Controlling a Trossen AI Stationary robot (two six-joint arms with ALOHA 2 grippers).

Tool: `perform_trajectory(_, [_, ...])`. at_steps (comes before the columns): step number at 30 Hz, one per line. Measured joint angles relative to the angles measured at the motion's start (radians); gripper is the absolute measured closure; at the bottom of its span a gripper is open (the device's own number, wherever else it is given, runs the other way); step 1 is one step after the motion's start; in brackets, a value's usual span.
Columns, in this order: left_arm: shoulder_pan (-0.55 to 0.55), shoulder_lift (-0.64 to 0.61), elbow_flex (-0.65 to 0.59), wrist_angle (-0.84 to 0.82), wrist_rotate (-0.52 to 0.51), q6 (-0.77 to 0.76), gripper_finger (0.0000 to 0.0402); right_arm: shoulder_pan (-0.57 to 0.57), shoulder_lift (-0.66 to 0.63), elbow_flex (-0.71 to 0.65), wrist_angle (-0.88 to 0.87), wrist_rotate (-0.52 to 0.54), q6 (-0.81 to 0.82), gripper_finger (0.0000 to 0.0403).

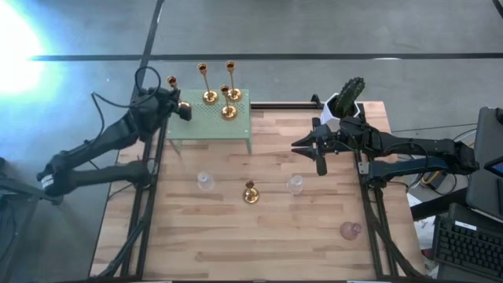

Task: Pick & Place candle stick holders
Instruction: Put the bottom candle holder on the shelf

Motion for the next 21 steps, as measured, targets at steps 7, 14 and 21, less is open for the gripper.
perform_trajectory(7, [0.169,0.093,0.0,0.065,0.195,0.015,0.0381,0.0,0.0,0.0,0.0,0.0,0.0,0.0314])
perform_trajectory(14, [0.237,0.159,-0.001,0.148,0.257,0.02,0.0381,0.0,0.0,0.0,0.0,0.0,0.0,0.0329])
perform_trajectory(21, [0.282,0.2,-0.001,0.175,0.267,0.042,0.0381,0.0,0.0,0.0,0.0,0.0,0.0,0.0338])
